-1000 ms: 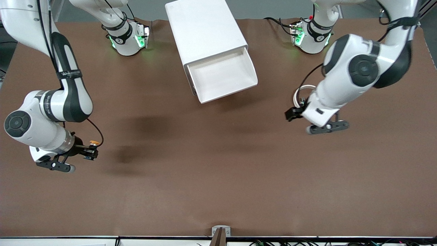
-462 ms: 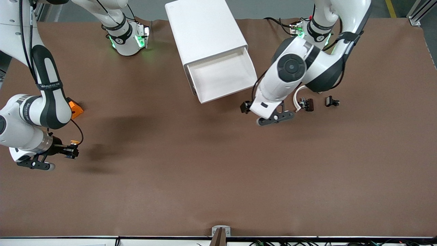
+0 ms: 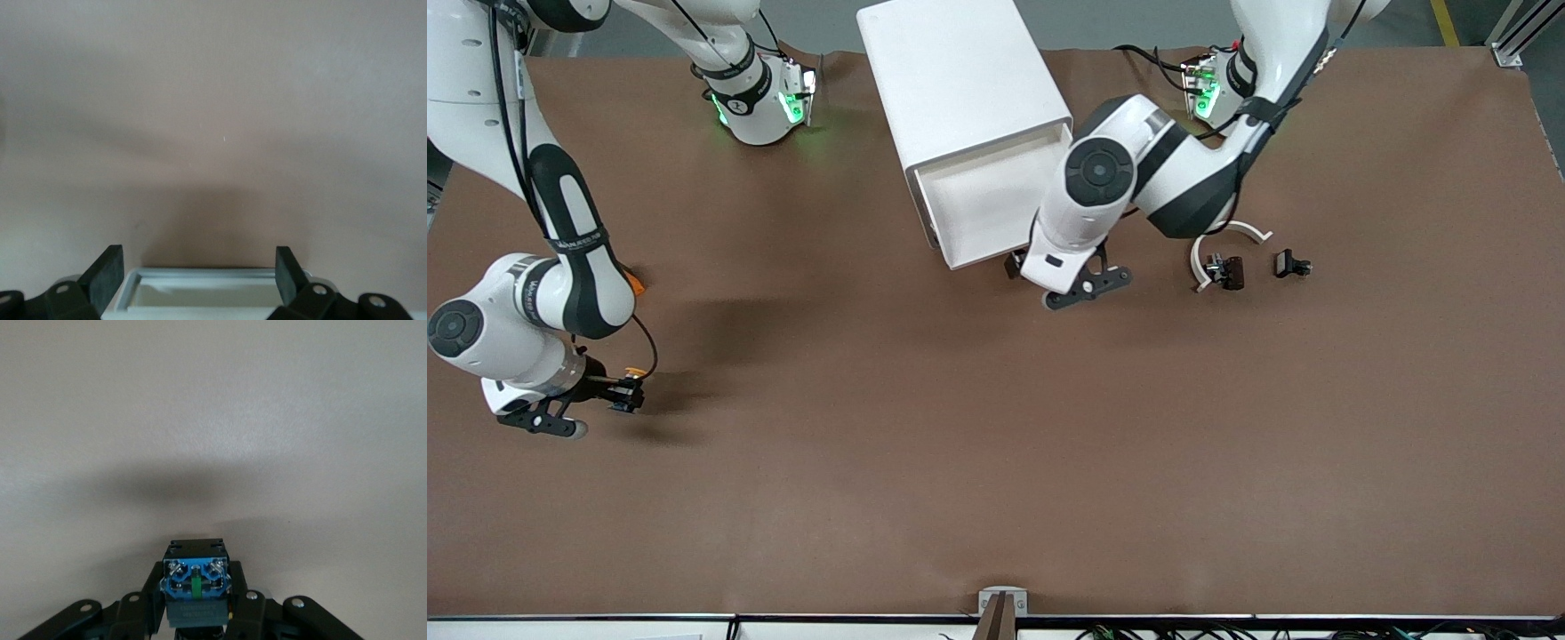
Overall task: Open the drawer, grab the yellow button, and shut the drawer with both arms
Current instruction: 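Push the drawer shut with the left gripper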
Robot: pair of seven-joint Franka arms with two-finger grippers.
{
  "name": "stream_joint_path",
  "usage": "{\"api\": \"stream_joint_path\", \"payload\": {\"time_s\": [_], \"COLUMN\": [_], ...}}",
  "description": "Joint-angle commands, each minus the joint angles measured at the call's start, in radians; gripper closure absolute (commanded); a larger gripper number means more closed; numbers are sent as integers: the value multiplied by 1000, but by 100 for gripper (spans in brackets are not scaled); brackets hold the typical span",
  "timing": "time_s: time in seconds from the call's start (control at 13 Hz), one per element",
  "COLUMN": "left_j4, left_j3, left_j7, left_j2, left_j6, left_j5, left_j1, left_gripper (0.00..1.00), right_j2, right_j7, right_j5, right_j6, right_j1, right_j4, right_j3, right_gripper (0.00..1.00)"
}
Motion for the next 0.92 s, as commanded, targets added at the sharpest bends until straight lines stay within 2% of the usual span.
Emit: {"api": "stream_joint_path", "payload": {"time_s": [0.0,0.54,0.62,0.69,0.85], "left_j4": [19,13,15,15,10], "left_j3": [2,-2,-2,-2,-2], "left_j7": [-54,-170,-170,-169,-170], "left_j2": [16,30,27,29,30], "left_j6": [-26,-57,-65,-68,-74], "left_j5": [1,-41,-79,-125,-179], "left_j1": [-40,-178,-183,-184,-192], "left_gripper": [0,0,0,0,0], "right_j2": [14,45,45,45,45], "right_j7": [-7,-12,-12,-10,-12], "right_j5": [0,0,0,1,1], "right_j6": [52,109,109,110,107], "right_j1": [-21,-11,-8,-10,-7], "right_j4": [-6,-3,-3,-1,-1], "right_j3": [22,28,29,29,29], "right_gripper": [100,100,37,0,0]}}
